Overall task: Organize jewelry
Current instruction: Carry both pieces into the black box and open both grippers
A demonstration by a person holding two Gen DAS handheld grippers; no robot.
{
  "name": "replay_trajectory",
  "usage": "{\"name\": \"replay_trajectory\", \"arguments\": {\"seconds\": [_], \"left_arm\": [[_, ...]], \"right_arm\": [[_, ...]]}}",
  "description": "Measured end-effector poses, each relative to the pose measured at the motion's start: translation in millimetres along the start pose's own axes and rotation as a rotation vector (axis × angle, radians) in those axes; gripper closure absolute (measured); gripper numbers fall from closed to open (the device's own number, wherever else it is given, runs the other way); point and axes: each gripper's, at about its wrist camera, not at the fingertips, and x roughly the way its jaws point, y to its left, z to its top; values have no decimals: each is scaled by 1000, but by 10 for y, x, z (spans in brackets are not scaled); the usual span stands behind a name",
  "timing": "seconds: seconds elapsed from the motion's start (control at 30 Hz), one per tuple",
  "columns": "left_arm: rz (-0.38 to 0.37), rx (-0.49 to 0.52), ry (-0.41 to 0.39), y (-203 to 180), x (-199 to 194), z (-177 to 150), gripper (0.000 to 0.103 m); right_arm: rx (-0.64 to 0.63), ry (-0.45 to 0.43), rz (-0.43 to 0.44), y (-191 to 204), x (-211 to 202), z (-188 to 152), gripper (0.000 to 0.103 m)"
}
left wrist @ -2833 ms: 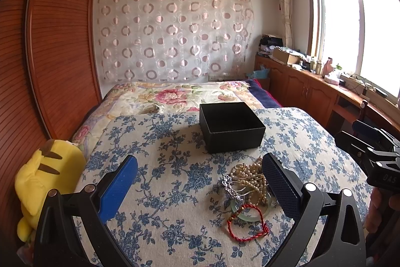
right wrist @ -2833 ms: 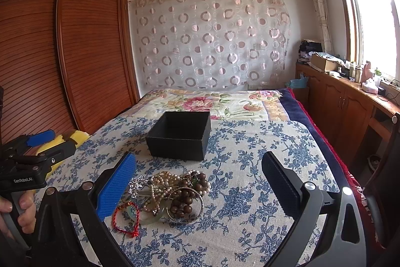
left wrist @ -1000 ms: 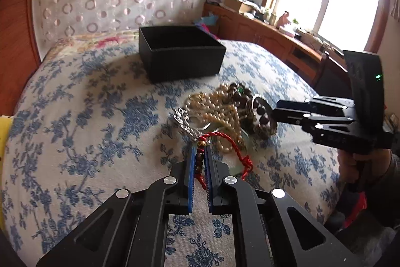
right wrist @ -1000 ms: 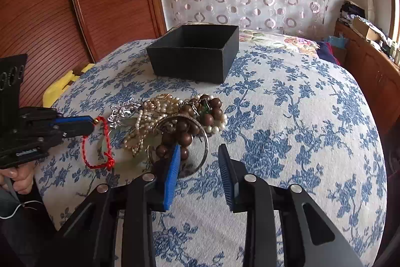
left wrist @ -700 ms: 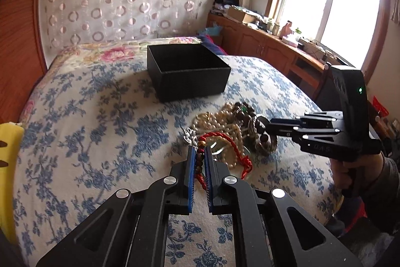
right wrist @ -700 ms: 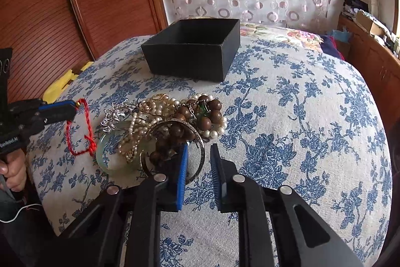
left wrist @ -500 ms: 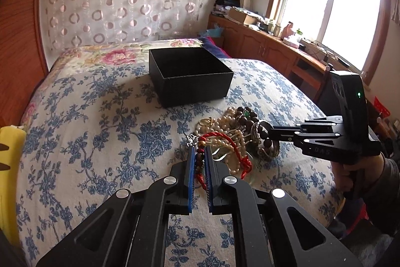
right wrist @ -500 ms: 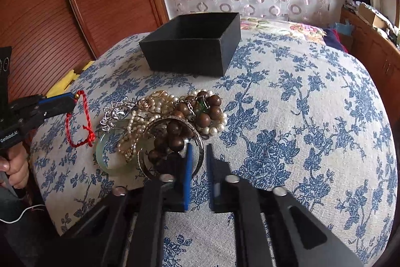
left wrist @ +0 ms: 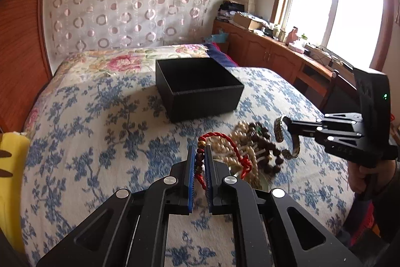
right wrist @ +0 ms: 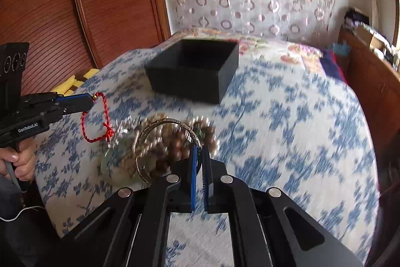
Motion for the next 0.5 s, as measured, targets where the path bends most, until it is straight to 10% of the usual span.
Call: {"name": "replay_trajectory", "arguments": {"seconds": [0.5], "left_arm": [[60, 19, -65, 109, 145, 464, 96]], "right_arm": [[-75, -73, -86, -110, 377, 921, 98]]}}
